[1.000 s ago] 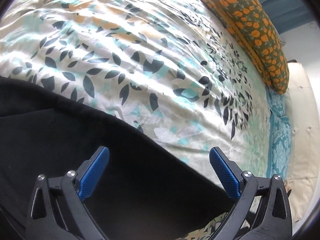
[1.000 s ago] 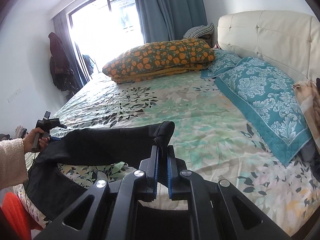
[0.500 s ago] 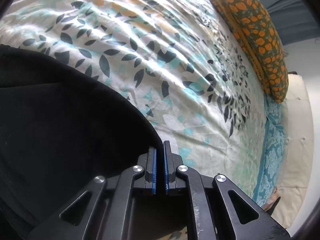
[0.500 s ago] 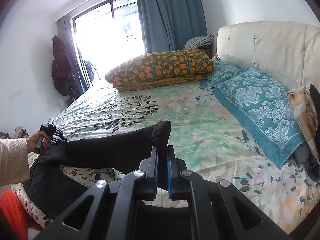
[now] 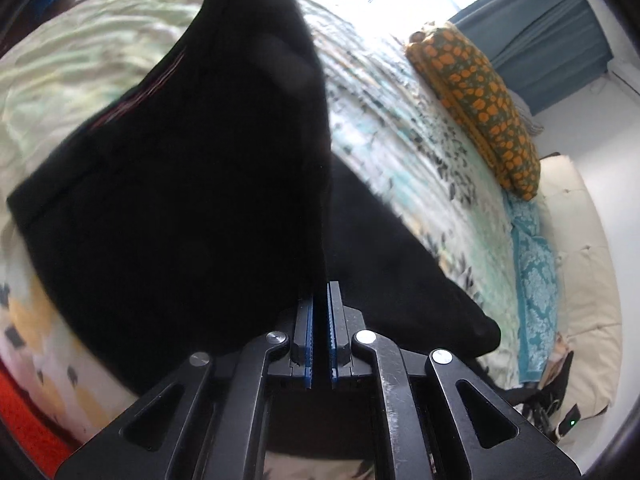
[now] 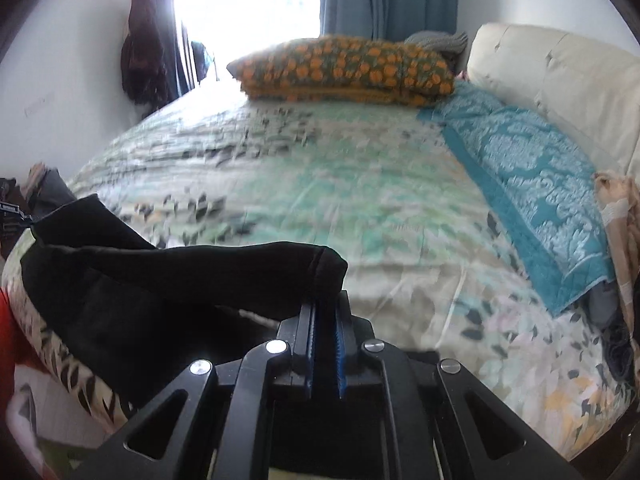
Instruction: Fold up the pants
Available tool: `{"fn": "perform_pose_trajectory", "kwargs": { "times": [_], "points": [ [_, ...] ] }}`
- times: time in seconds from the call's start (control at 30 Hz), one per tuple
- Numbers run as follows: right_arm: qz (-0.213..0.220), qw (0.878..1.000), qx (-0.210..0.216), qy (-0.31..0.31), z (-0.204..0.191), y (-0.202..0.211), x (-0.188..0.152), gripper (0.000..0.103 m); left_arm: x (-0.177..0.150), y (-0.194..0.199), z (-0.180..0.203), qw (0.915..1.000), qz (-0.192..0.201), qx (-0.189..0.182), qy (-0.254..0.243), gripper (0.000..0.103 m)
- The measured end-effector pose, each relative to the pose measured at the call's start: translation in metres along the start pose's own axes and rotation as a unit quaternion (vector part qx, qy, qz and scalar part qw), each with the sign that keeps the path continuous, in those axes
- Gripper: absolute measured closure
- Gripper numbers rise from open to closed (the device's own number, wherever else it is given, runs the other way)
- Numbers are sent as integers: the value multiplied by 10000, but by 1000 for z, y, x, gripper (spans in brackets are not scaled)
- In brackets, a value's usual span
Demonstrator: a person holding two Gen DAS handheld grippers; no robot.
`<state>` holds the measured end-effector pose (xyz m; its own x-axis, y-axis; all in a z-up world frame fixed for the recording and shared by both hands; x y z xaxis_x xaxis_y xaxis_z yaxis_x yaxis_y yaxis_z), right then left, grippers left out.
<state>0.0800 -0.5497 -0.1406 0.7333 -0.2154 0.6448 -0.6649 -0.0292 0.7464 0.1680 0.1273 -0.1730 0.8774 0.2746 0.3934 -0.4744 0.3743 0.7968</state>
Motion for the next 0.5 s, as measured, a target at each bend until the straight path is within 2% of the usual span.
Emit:
{"fn": "perform_pose_trajectory", "kwargs": {
  "times": [0.1, 0.17, 0.23, 0.3, 0.4, 0.47, 0.5],
  "points": [
    [-685, 9971, -53, 319, -1, -17, -36, 94, -28, -15, -17, 9997, -120, 188, 107, 99],
    [-1140, 9925, -73, 441, 0, -22, -52, 83, -34, -18, -19, 9997, -139, 213, 52, 99],
    [-1401, 9885, -245, 509, 5, -20, -63, 58, -34, -16, -18, 9997, -112, 220, -49, 99],
    [-1570, 9872, -188, 227, 16, -12, -68, 44, -32, -17, -16, 9997, -152, 193, -74, 99],
    [-1481, 9872, -23, -592, 38, 6, -67, 41, -30, -17, -12, 9998, -109, 143, -93, 99],
    [-1396, 9794, 277, -1434, 54, 14, -67, 40, -30, -18, -12, 9998, -102, 132, -79, 99],
    [-1353, 9717, 506, -1867, 60, 16, -68, 39, -30, -19, -12, 9998, -101, 128, -67, 99]
  ]
}}
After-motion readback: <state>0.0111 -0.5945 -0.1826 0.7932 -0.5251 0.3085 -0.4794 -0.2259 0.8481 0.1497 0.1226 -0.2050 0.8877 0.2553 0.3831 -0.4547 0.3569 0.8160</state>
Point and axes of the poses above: each gripper's, at about its wrist camera, not at the fingertips, and y roughly against the way its jaws point, z to its right, x to its top, the point moved 3 cm from there along -y, roughly the way its jaws point, and after that the axes turned 13 degrees about -y, right-handed, at the moved point
